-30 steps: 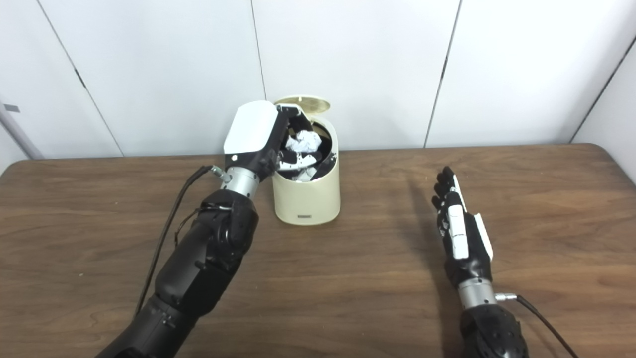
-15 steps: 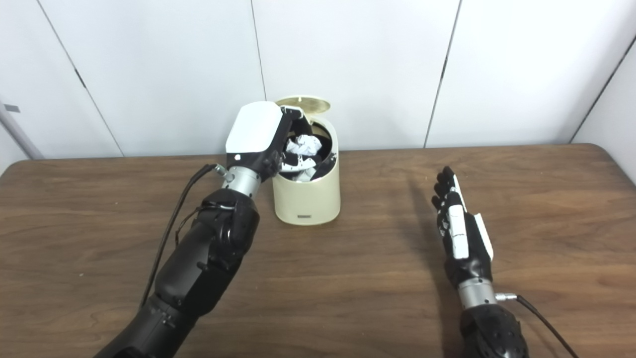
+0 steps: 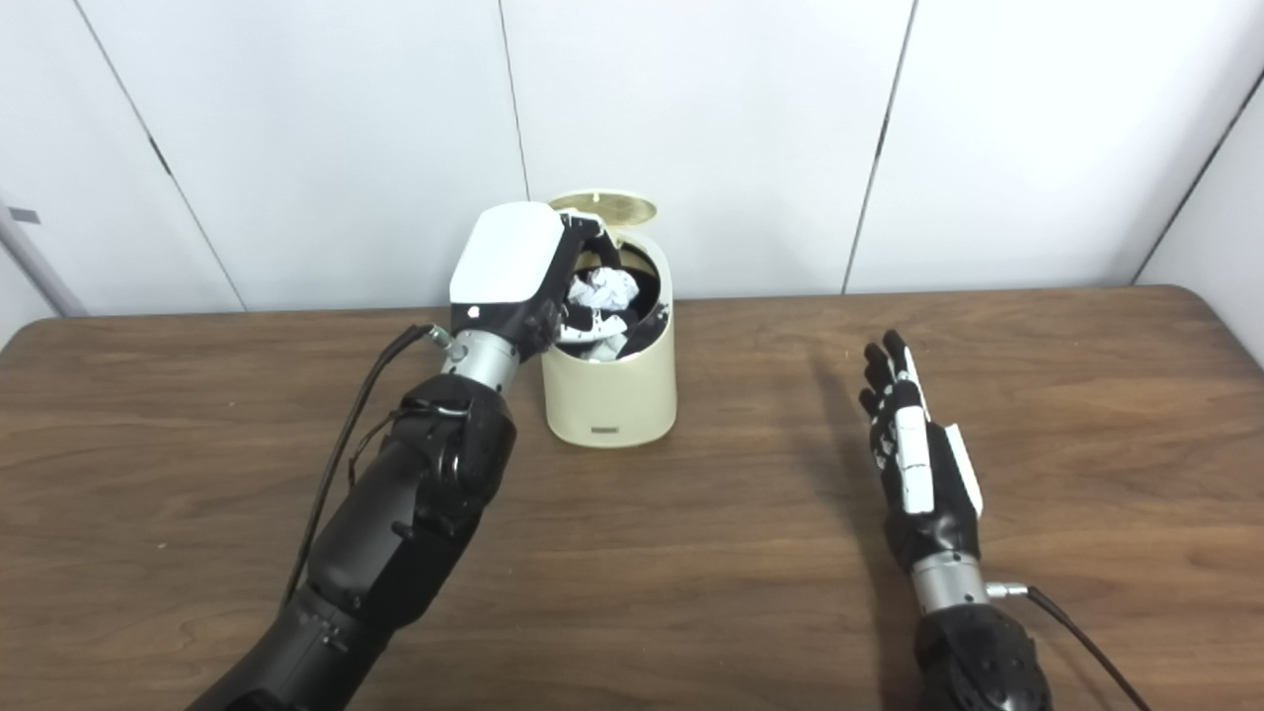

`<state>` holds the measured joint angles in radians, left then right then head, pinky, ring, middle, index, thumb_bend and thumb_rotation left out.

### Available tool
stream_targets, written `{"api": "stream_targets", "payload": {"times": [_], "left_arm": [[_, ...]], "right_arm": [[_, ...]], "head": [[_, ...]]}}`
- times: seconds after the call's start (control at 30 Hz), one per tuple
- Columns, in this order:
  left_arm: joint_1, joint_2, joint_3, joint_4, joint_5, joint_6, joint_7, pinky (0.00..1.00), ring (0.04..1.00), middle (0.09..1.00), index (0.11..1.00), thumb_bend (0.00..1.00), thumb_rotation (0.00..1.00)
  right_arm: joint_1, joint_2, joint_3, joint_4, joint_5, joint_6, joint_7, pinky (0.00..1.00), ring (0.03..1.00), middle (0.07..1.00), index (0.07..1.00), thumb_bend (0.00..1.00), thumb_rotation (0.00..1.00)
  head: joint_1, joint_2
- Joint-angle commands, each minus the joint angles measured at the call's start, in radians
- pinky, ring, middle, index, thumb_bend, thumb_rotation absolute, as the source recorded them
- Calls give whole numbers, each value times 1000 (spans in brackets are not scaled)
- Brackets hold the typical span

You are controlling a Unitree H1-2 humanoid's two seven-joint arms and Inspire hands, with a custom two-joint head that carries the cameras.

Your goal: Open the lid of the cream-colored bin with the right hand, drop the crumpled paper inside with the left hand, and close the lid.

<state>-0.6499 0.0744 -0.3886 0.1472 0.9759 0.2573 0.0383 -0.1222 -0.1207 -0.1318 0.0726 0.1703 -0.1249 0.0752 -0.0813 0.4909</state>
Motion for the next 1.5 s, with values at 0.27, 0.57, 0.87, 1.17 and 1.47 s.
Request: {"api": "stream_targets", "payload": {"times": [0.27, 0.57, 0.87, 1.17, 1.47], "left_arm": [[-34, 11, -5, -9, 24, 13, -6, 581, 673, 684, 494, 522, 50], [-35, 13, -6, -7, 31, 11, -6, 580, 676, 687, 494, 522, 51], [-35, 13, -11, -12, 40, 19, -20, 582, 673, 689, 495, 522, 52], [-35, 11, -9, -5, 42, 17, -22, 578, 668, 693, 699, 875, 0], [-34, 14, -11, -10, 42, 17, -27, 585, 677, 701, 712, 882, 0]], "right_arm": [[34, 10, -5, 53, 10, -35, 3, 1000, 1000, 974, 1000, 577, 1000], [34, 9, -5, 51, 5, -32, 0, 1000, 1000, 973, 1000, 590, 1000], [35, 9, -5, 51, 8, -31, 2, 1000, 1000, 977, 1000, 588, 1000], [34, 11, -4, 48, 2, -27, -3, 1000, 1000, 969, 1000, 594, 1000], [36, 12, -1, 37, -1, -20, -7, 1000, 1000, 971, 1000, 577, 1000]], "head": [[0, 2], [-1, 4], [-3, 7], [-5, 9], [-5, 13]]}}
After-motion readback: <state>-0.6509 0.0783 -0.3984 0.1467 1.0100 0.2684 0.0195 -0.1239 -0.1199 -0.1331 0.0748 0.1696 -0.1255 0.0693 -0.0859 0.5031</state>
